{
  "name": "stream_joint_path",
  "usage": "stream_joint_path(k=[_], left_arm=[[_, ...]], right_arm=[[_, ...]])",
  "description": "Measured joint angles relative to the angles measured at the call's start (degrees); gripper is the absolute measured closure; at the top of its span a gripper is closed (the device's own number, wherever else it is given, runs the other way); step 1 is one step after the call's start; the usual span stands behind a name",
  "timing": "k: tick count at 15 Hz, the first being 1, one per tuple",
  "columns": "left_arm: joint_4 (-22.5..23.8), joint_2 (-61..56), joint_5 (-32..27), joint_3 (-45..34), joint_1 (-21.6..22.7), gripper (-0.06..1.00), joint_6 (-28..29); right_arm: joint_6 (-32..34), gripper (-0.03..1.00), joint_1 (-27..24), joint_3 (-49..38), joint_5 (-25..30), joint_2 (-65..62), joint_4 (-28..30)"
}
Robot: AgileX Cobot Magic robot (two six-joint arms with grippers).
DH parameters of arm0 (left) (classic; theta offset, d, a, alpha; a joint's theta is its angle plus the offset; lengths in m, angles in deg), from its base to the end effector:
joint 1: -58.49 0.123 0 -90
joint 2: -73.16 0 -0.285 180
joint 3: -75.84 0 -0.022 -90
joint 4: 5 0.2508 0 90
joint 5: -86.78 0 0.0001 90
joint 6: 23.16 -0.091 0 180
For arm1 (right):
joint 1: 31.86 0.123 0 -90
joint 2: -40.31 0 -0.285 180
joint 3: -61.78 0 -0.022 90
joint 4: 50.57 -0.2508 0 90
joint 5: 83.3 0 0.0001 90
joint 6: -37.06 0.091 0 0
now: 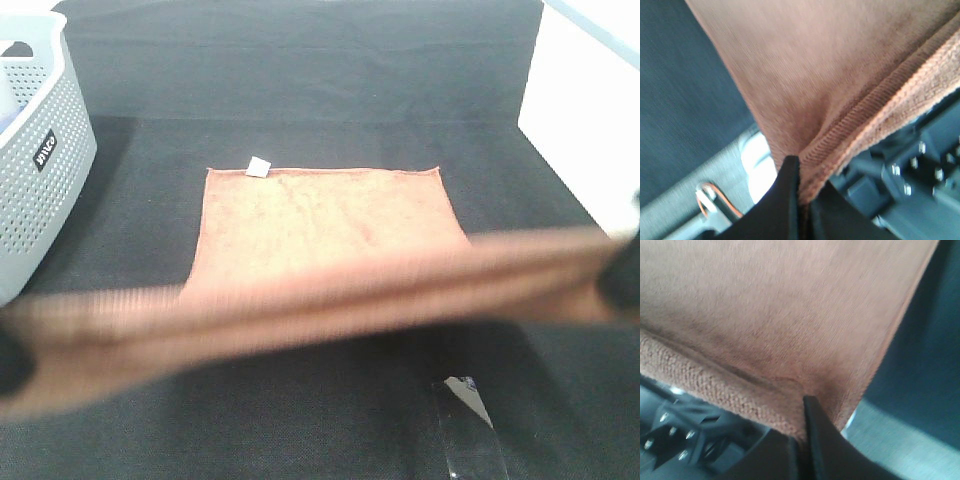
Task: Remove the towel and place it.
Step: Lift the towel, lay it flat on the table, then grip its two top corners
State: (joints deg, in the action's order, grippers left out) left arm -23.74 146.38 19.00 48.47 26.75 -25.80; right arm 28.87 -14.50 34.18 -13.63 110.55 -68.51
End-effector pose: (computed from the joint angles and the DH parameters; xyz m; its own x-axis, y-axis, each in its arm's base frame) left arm 0.1451 -0.1216 0.2866 -0.8722 0.4481 -0.1962 0.4887 0.8166 -0.3071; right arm 0.1594 0.0774 0.2940 -0.9171 -0.3177 -0.2410 -0.3783 0.8843 0.2736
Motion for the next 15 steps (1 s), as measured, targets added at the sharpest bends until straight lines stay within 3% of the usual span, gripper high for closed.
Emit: stream_joint_path(k=[6, 12, 15], left_arm=[[-7.68, 0.57, 0.0, -12.43, 0.06, 0.94, -0.8], [-8.37, 15.13, 0.29, -12.72, 0.06, 0.94, -3.95], [-9.57, 22.12, 0.34, -12.72, -3.5, 0.94, -6.7]], right_arm=[[0.0, 0.97, 0.0, -6.47, 0.11, 0.11, -4.76], [-1.78, 0.97, 0.0, -9.0, 0.17, 11.75, -5.1], [-2.81, 0.97, 0.0, -12.15, 0.11, 15.87, -4.18]])
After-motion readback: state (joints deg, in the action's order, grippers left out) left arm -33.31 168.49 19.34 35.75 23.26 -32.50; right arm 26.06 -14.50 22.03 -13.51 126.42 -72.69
